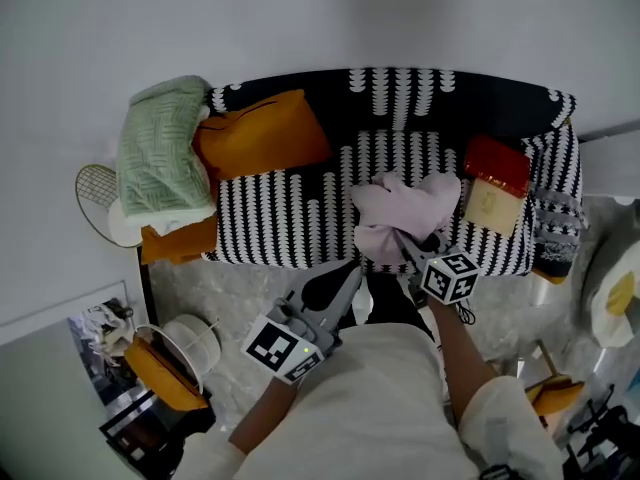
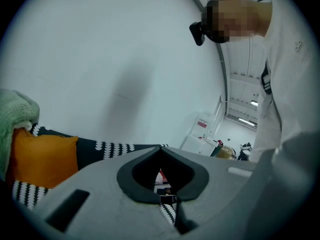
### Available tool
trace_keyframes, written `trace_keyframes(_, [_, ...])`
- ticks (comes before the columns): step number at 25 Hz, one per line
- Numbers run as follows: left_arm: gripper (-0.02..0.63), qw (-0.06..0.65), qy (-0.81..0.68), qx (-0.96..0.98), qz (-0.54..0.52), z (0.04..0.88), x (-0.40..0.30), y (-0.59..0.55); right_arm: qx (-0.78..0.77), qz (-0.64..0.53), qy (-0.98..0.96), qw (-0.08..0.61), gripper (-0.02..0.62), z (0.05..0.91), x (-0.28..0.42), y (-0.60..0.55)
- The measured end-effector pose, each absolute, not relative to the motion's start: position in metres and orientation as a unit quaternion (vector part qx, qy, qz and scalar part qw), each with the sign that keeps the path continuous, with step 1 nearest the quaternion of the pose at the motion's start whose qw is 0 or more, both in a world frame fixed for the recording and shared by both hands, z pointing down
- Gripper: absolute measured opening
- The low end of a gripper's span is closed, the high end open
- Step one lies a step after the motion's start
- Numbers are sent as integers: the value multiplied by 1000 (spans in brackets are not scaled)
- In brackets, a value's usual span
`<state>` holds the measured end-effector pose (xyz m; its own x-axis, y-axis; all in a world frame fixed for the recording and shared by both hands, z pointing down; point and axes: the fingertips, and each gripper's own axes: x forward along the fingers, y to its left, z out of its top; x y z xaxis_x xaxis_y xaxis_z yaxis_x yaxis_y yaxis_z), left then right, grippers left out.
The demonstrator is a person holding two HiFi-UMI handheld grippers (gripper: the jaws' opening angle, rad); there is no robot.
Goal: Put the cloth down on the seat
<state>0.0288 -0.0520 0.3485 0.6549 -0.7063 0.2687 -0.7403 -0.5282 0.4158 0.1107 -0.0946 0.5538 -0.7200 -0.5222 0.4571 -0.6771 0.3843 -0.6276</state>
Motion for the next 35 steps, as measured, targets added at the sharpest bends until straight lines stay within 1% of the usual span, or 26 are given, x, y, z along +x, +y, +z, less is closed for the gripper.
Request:
trace_keyframes(10, [12, 279, -411, 867, 42, 372, 38, -58, 377, 428, -806, 158, 140, 635, 116, -109])
trace_keyframes(16, [11, 297, -411, 861, 46, 389, 39, -59, 382, 429, -797, 186, 140, 673, 120, -121])
trace_keyframes(24, [11, 316, -409, 855, 44, 404, 42, -60, 377, 431, -789, 223, 143, 712, 117, -126])
trace_keyframes(29, [11, 339, -400, 850, 55, 417, 45, -58, 377, 427, -785, 242, 147, 734, 115, -133])
trace_keyframes(35, [11, 326, -409, 851, 49, 435, 41, -70, 383, 428, -776, 259, 152, 762, 111, -140])
